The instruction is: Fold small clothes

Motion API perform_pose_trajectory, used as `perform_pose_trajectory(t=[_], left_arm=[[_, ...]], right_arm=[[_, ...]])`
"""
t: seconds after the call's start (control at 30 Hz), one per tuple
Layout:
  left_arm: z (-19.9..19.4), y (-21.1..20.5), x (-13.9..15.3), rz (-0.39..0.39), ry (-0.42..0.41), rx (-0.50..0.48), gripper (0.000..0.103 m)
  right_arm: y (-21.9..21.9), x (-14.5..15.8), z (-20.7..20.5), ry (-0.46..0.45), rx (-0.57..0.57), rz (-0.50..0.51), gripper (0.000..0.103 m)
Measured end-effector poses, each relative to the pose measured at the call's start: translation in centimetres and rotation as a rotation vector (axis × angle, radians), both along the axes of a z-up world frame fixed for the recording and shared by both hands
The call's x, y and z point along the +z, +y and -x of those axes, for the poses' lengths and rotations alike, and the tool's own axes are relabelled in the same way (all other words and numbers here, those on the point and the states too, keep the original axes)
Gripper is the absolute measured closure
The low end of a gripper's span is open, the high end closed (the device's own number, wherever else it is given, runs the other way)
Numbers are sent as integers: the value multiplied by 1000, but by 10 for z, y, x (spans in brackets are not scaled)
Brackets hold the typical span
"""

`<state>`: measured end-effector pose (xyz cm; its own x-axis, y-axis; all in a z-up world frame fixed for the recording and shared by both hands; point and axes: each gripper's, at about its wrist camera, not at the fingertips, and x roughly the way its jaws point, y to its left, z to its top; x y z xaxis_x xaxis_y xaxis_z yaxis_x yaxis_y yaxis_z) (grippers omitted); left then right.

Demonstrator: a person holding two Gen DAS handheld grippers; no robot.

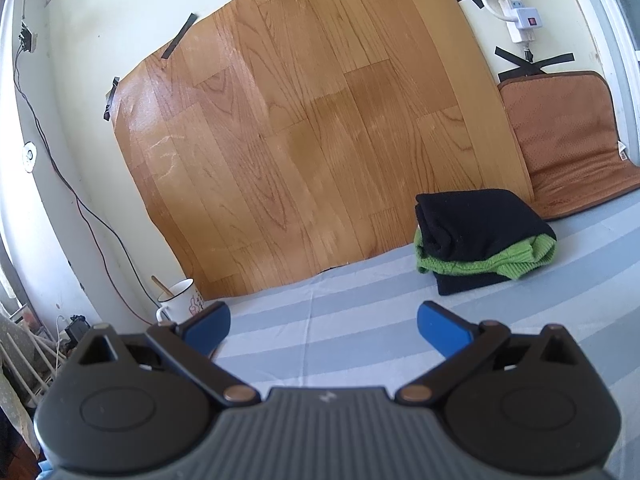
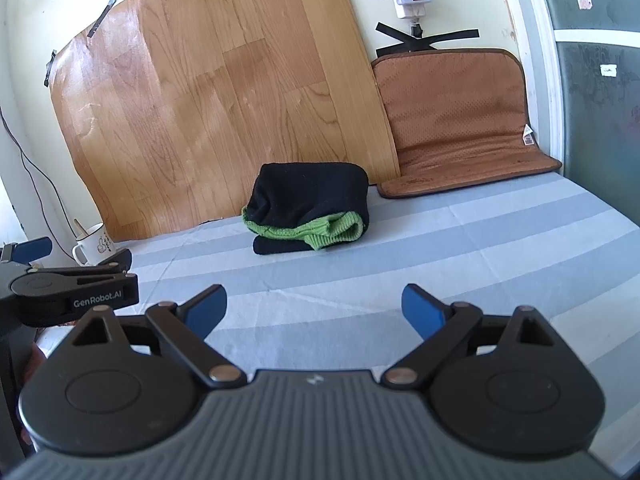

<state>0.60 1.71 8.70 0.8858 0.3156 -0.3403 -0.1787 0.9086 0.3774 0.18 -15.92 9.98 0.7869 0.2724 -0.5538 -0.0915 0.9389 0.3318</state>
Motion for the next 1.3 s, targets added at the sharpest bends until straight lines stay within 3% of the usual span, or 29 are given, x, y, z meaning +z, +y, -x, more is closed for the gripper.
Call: perform_pose_trajectory(t=[0.57, 1.3], left_arm=[[-3, -6, -3, -33, 16, -19, 0], [-13, -13, -23, 22, 117, -48, 0]], right_arm=[[-6, -2, -3, 14, -3, -16, 7], [-11, -9, -9, 39, -13, -30, 7]])
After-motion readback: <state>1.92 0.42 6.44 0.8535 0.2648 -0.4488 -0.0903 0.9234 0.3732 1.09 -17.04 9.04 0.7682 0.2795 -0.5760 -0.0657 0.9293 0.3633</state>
